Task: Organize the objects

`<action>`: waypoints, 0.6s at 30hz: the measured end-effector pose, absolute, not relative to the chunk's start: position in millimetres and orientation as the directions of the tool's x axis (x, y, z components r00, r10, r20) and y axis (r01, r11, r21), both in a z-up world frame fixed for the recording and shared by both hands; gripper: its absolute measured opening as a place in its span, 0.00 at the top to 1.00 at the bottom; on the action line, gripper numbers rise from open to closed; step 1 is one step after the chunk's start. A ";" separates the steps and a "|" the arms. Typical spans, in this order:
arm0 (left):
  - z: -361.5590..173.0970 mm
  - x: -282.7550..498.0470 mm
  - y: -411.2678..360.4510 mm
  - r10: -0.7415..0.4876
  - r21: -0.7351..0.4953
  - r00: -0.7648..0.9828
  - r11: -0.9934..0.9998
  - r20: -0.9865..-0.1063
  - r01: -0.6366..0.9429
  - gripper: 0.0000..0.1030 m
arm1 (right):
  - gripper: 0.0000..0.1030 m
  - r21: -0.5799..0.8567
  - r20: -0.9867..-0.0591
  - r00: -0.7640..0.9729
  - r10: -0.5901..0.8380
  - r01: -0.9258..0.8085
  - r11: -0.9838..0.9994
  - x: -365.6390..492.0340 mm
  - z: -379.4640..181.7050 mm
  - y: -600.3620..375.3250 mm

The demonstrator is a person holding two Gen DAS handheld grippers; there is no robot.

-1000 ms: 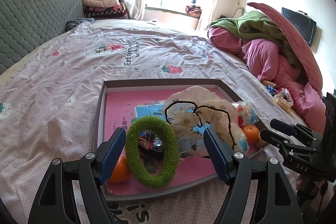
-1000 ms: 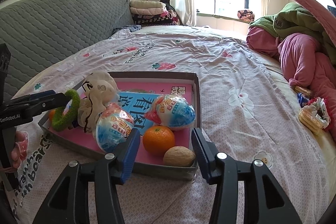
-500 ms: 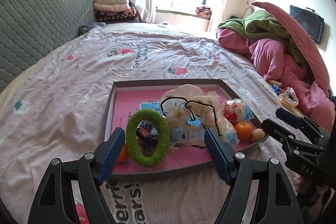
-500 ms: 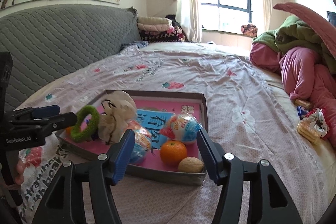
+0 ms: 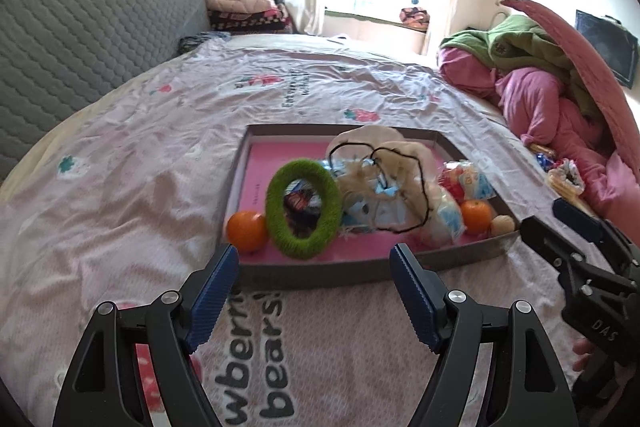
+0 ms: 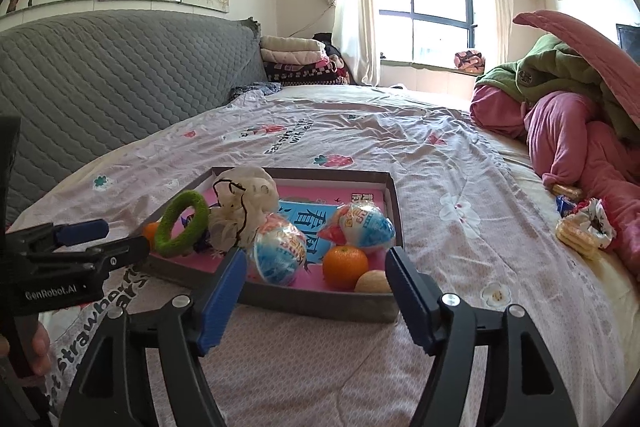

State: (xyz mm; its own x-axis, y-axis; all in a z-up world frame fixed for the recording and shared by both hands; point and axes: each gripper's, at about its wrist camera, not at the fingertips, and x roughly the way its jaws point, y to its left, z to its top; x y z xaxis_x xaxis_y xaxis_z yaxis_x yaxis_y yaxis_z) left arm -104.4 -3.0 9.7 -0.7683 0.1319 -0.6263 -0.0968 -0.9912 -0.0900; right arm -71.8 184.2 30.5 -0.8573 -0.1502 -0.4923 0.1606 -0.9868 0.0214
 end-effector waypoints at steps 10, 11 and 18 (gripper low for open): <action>-8.0 -85.5 1.2 0.109 -0.062 -0.748 -0.994 -0.655 -0.091 0.23 | 0.30 0.037 -0.527 -0.836 -0.151 0.155 -0.987 -50.5 17.5 172.9; -9.8 -83.7 1.7 0.106 -0.059 -0.746 -0.994 -0.657 -0.090 0.23 | 0.30 0.043 -0.532 -0.833 -0.153 0.154 -0.987 -47.7 15.3 172.9; -21.0 -73.3 8.9 0.085 -0.027 -0.738 -0.996 -0.670 -0.090 0.23 | 0.30 0.075 -0.576 -0.804 -0.151 0.131 -0.988 -40.8 0.6 172.6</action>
